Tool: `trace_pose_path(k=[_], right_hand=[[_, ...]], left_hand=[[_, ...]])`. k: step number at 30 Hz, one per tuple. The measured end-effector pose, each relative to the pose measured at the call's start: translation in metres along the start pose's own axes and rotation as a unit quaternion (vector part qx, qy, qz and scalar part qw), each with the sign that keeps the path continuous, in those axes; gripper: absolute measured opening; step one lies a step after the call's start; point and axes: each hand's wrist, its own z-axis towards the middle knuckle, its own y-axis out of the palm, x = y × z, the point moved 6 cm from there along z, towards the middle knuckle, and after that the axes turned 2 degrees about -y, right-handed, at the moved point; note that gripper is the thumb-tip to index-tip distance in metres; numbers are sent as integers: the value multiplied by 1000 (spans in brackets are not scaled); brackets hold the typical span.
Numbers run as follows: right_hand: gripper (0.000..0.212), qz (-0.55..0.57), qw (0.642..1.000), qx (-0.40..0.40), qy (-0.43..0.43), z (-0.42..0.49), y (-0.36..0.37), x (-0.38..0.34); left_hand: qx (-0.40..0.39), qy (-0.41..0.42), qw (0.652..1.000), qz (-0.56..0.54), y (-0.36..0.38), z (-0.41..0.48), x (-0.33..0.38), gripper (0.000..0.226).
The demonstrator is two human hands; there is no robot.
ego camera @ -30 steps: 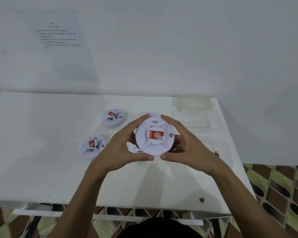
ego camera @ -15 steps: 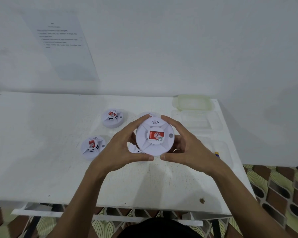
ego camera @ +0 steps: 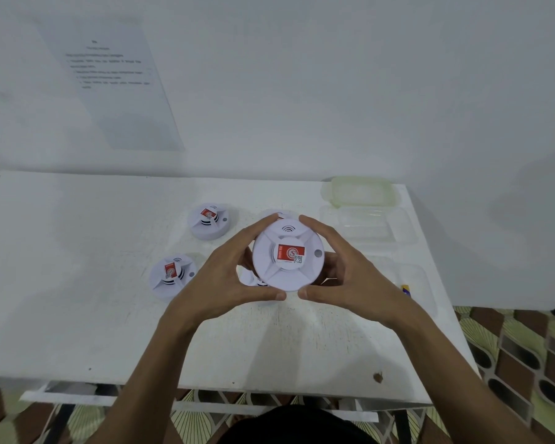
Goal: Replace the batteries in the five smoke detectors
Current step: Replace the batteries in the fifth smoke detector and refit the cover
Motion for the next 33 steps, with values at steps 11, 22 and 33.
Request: trace_pose_path(k=[11,22,33], right_hand=[[95,-34,999,1,10,26,12,6],[86,-101,995,-19,-13,129,92,-4],[76,-167,985,-28,-23,283,180,7]], left_hand=[[12,-19,998,51,-24,4,-21,93],[63,-73,990,99,-139,-15,-80,89],[100,-173,970,141,-265,-6,-185,85]])
